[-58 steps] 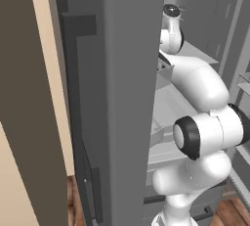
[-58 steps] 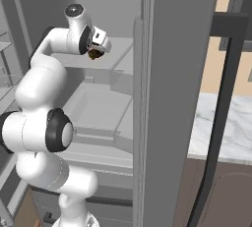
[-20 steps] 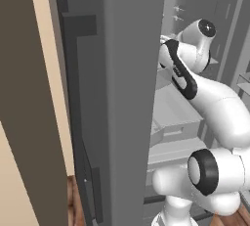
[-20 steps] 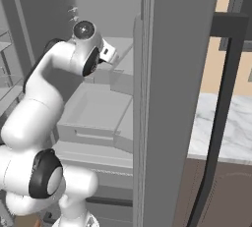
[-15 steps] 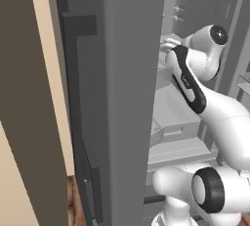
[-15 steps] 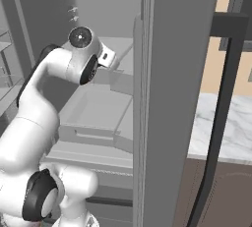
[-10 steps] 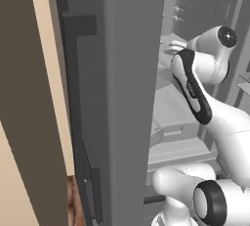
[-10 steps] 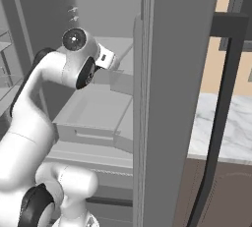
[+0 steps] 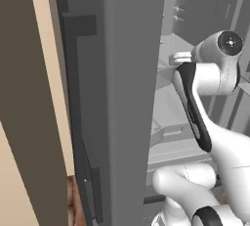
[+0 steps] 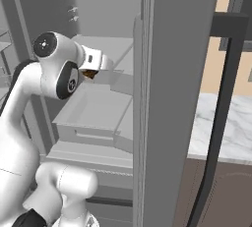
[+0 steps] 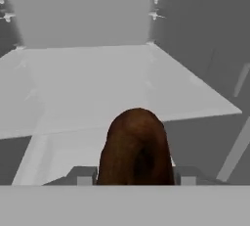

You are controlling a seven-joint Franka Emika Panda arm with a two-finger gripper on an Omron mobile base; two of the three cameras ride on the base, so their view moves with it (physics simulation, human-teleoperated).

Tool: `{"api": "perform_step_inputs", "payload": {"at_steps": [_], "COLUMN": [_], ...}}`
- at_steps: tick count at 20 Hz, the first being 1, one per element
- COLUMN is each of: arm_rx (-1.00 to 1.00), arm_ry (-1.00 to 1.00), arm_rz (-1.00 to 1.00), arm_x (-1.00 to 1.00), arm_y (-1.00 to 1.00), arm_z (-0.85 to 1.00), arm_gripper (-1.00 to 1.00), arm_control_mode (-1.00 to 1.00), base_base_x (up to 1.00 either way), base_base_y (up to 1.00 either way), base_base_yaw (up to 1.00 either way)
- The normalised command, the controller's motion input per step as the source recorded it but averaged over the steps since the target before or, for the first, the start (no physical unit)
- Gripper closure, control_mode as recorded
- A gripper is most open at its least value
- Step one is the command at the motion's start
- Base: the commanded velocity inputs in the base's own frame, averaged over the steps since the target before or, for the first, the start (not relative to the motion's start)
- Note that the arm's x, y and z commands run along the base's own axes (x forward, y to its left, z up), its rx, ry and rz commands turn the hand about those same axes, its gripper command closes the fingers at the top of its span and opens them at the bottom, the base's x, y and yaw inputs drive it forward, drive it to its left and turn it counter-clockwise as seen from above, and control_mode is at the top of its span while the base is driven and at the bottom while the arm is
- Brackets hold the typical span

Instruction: Place the cold items (sweet potato and lime) from the fridge in one tupperware on the dining counter. Place the warm items (hot dog and kebab skewer) in the stove area in another tupperware.

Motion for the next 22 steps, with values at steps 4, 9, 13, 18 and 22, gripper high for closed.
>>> {"api": "perform_step_inputs", "payload": {"at_steps": [4,9,13,18,22], "arm_rx": [-0.05,-0.04,-0.02,-0.04,-0.05], "arm_ry": [0.00,0.00,0.00,0.00,0.00], "arm_rz": [0.00,0.00,0.00,0.00,0.00], "arm_x": [-0.71,-0.76,-0.71,-0.71,-0.64], "arm_y": [-0.04,-0.01,0.00,0.00,0.01], "arm_z": [0.18,0.26,0.22,0.16,0.11], "arm_gripper": [1.00,1.00,1.00,1.00,1.00], "arm_control_mode": [-1.00,-1.00,-1.00,-1.00,-1.00], "base_base_x": [0.00,0.00,0.00,0.00,0.00], "base_base_y": [0.00,0.00,0.00,0.00,0.00], "base_base_yaw": [0.00,0.00,0.00,0.00,0.00]}}
